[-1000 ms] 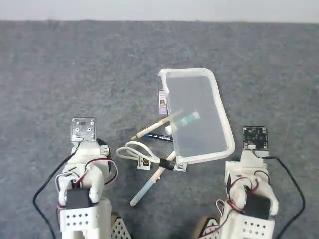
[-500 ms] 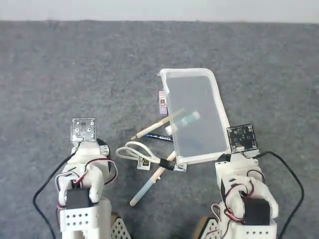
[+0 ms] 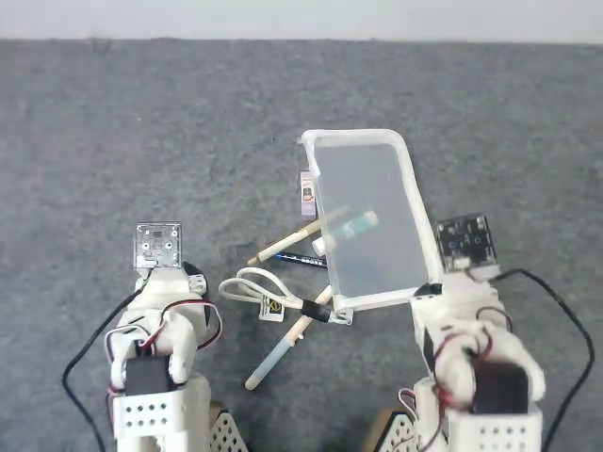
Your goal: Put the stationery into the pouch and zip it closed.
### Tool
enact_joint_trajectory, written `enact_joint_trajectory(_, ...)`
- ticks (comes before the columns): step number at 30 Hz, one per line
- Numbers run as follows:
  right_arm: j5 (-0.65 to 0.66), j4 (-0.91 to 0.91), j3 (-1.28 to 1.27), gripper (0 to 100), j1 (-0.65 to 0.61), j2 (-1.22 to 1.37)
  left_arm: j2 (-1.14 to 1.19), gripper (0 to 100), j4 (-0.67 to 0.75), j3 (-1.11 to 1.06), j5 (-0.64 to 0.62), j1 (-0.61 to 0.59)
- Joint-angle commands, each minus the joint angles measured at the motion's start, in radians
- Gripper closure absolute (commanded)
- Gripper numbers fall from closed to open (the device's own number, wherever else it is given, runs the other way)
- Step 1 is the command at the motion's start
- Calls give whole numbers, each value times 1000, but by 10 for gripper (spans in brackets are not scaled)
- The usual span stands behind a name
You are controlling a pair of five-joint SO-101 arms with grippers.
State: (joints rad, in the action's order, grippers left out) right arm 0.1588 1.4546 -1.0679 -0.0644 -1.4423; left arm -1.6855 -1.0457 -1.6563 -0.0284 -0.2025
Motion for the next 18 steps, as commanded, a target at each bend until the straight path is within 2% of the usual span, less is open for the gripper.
enact_joint_trajectory(1,3,7,101,992,-5,203,6,988,31,56,9,-5)
enact_joint_trajectory(7,3,-5,123,992,-16,456,6,988,31,56,9,-5)
enact_joint_trajectory(14,2,-13,123,992,-157,657,6,988,31,56,9,-5)
enact_joint_trajectory(18,-77,-108,123,992,-188,751,6,988,31,56,9,-5)
